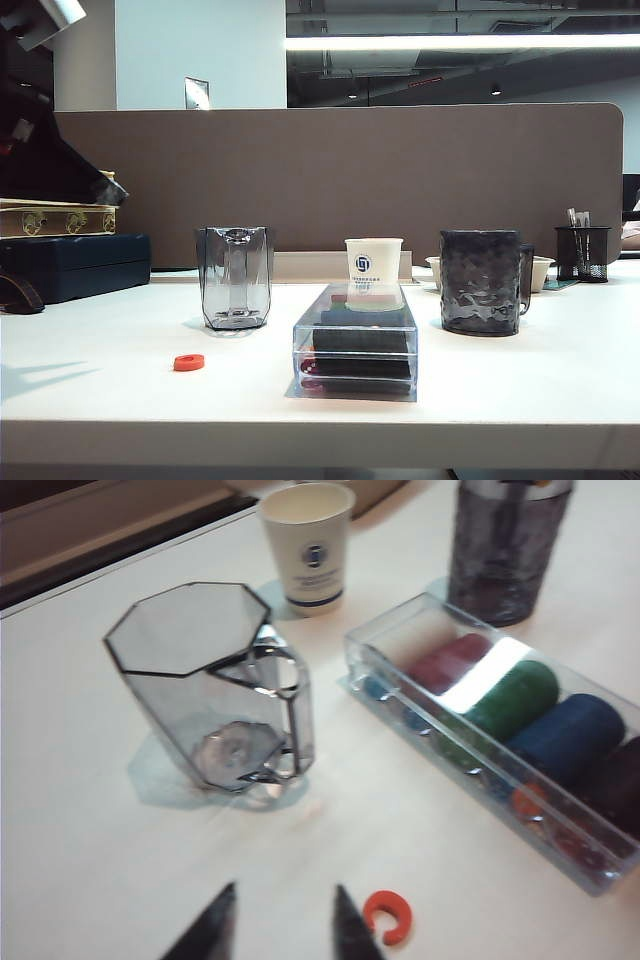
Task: Pick up the letter "c" and put it in the paper cup.
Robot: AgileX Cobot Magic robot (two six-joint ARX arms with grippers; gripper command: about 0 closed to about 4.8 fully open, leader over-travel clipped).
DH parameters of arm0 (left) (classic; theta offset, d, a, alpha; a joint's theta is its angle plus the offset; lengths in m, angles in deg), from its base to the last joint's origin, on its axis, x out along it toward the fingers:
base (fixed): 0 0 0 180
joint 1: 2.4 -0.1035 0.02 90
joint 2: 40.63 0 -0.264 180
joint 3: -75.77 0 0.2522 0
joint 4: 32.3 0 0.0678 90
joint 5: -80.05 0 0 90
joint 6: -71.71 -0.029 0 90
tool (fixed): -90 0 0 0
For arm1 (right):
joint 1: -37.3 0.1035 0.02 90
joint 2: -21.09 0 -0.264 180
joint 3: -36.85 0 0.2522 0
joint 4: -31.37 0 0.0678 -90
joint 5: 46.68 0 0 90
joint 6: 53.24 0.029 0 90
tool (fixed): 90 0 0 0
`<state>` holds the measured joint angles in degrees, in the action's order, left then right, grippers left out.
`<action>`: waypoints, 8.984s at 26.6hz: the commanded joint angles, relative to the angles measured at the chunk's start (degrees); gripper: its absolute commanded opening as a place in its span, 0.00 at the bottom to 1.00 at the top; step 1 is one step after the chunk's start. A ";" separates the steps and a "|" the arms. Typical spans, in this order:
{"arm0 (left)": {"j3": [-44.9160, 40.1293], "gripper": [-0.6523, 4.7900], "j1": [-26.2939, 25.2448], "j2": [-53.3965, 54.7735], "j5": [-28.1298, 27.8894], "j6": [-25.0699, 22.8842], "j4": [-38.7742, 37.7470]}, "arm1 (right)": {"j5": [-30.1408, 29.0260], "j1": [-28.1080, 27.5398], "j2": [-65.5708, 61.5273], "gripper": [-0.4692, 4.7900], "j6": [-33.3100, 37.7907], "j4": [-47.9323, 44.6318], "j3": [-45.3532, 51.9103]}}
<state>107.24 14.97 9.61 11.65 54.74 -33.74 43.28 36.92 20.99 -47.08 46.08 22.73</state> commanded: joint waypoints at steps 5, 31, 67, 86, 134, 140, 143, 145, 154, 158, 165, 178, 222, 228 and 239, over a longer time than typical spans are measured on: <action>0.26 0.40 0.07 1.57 4.55 -0.37 -2.86 | -0.09 0.00 0.00 0.09 0.07 -0.72 0.39; 3.06 0.47 6.60 23.65 -1.53 -0.37 6.49 | -0.09 0.00 0.00 0.09 0.07 -0.72 0.42; 7.48 0.47 6.75 34.38 0.55 -0.17 6.93 | -0.09 0.00 0.00 0.09 0.07 -0.72 0.42; 8.83 0.46 6.75 37.66 0.94 -0.17 7.50 | -0.09 0.00 0.00 0.09 0.07 -0.72 0.39; 20.02 0.28 13.75 37.51 1.46 3.63 7.65 | -0.09 0.00 0.00 0.09 0.07 -0.72 0.42; 24.46 0.28 15.08 37.51 -2.86 3.06 7.65 | -0.09 0.02 0.00 0.09 0.07 -0.72 0.42; 25.81 0.28 15.08 37.51 -5.03 0.96 7.54 | -0.09 0.00 0.00 0.09 0.07 -0.72 0.42; 26.51 0.28 15.08 37.51 -6.14 -0.26 7.56 | -0.09 0.00 0.00 0.09 0.07 -0.72 0.42; 31.21 0.28 15.02 38.01 -7.45 -2.62 7.45 | -0.09 0.00 0.00 0.09 0.07 -0.70 0.42; 34.01 0.28 15.02 39.34 -7.67 -3.69 7.52 | -0.09 0.00 0.00 0.09 0.07 -0.70 0.42; 39.74 0.28 14.99 43.69 -7.72 -4.28 7.13 | -0.09 0.00 0.00 0.09 0.07 -0.68 0.42; 52.87 0.28 14.99 54.55 -7.69 -4.26 6.82 | -0.07 0.00 0.00 0.09 0.07 -0.72 0.42; 73.16 0.36 12.83 74.40 -7.19 -5.31 3.52 | -0.07 0.00 0.02 0.09 0.07 -0.70 0.42; 73.09 0.49 12.83 74.40 -7.21 -5.31 3.43 | -0.07 0.00 0.02 0.09 0.07 -0.70 0.42; 73.11 0.51 12.83 75.76 -7.45 -5.31 2.60 | -0.07 0.00 0.02 0.09 0.07 -0.72 0.42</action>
<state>180.11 27.75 85.26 4.00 49.47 -31.21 43.28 36.92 21.01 -47.08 46.14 22.73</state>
